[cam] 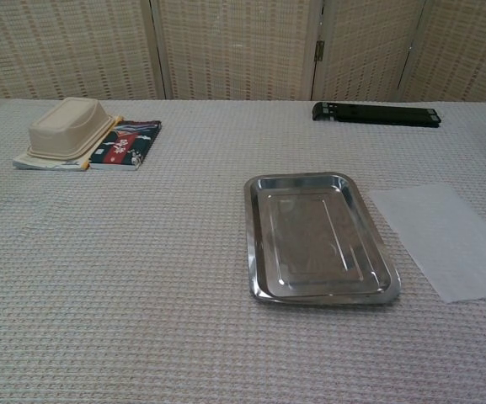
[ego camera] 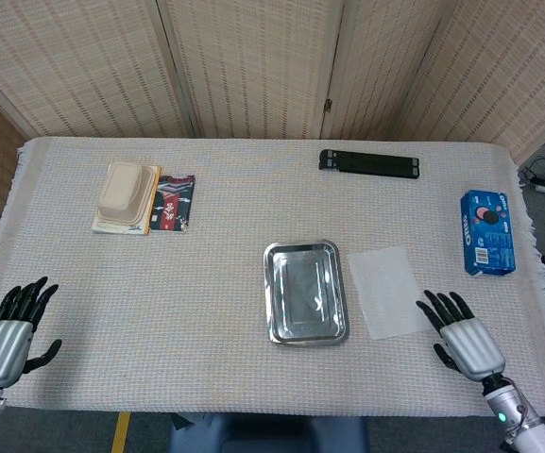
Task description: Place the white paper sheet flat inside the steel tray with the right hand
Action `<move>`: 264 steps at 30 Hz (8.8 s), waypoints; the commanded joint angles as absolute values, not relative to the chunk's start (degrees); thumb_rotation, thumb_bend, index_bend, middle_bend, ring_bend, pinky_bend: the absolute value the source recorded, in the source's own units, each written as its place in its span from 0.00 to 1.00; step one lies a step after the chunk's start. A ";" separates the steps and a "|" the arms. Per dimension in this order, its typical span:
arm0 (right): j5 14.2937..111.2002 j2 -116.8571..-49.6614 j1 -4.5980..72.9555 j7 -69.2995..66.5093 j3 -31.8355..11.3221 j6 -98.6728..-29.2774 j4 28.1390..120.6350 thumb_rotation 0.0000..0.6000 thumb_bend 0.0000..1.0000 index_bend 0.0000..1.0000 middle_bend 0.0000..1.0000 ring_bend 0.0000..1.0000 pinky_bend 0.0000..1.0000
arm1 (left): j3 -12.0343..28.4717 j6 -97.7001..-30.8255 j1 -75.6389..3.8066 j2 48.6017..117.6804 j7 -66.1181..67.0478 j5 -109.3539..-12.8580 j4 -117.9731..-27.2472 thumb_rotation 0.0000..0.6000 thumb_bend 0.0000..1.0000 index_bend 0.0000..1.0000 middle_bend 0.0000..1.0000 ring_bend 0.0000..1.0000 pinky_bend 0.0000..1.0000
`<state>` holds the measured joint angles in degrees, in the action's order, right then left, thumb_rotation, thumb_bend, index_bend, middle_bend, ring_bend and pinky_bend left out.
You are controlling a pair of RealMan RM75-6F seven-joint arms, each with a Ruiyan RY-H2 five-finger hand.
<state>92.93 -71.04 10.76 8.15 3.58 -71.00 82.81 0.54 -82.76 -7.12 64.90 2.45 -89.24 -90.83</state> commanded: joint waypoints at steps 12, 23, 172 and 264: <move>90.05 -76.89 14.24 7.78 3.75 -63.66 75.78 1.00 0.47 0.12 0.00 0.00 0.00 | 0.49 -82.83 -7.31 64.40 -0.18 -89.18 -90.75 1.00 0.36 0.00 0.00 0.00 0.00; 88.27 -82.13 14.63 9.76 2.61 -63.98 71.80 1.00 0.47 0.15 0.00 0.00 0.00 | 0.64 -83.36 -7.23 64.02 -1.65 -89.15 -90.76 1.00 0.36 0.00 0.00 0.00 0.00; 97.50 -108.00 19.66 5.88 0.05 -83.17 54.50 1.00 0.58 0.73 0.15 0.00 0.00 | 1.41 -83.04 -7.29 62.02 -9.42 -87.60 -89.58 1.00 0.36 0.00 0.00 0.00 0.00; 92.64 -78.38 23.65 5.68 1.70 -74.11 86.21 1.00 0.35 0.00 0.00 0.00 0.00 | 1.12 -84.30 -7.45 64.19 -6.27 -89.27 -87.83 1.00 0.36 0.00 0.00 0.00 0.00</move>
<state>93.82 -81.46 23.05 2.25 1.10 -83.07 83.49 1.10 -84.34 -7.42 64.16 -6.30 -89.30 -87.87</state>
